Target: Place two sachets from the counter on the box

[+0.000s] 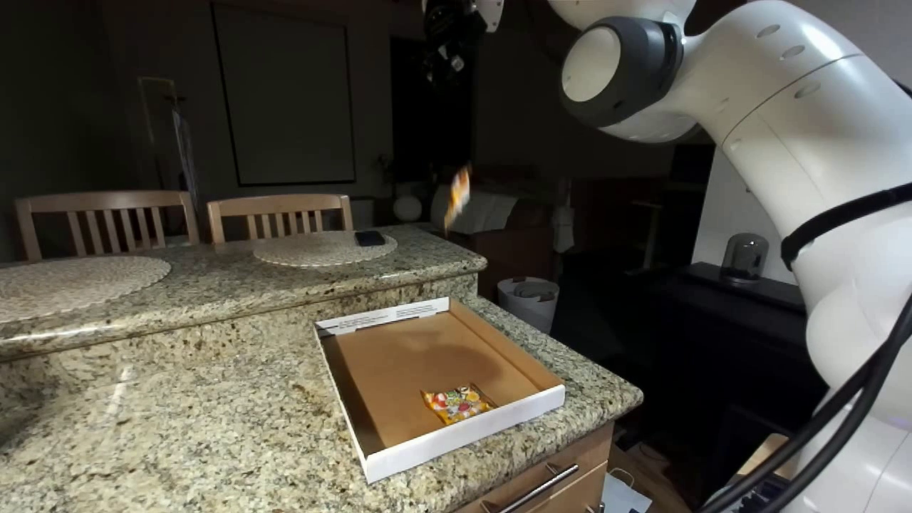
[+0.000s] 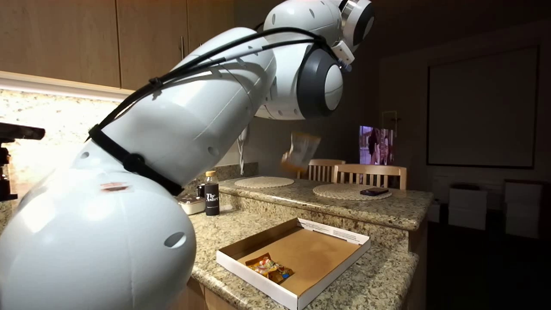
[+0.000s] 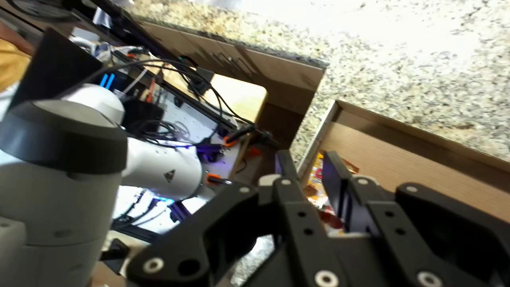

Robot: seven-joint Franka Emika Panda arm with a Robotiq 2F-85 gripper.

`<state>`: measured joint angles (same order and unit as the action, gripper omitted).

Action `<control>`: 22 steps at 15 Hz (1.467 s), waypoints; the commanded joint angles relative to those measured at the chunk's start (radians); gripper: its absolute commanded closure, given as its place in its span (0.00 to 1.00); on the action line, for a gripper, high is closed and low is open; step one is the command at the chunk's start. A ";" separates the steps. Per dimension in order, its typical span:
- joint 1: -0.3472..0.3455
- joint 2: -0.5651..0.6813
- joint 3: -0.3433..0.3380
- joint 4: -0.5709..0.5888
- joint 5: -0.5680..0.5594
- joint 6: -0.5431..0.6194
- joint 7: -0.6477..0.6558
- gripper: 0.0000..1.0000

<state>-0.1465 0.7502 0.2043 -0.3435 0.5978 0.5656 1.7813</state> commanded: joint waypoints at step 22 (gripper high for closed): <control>0.301 -0.294 -0.200 -0.002 -0.639 -0.019 -0.430 0.00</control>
<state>0.1121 0.4916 0.0482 -0.3451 0.0633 0.4851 1.5114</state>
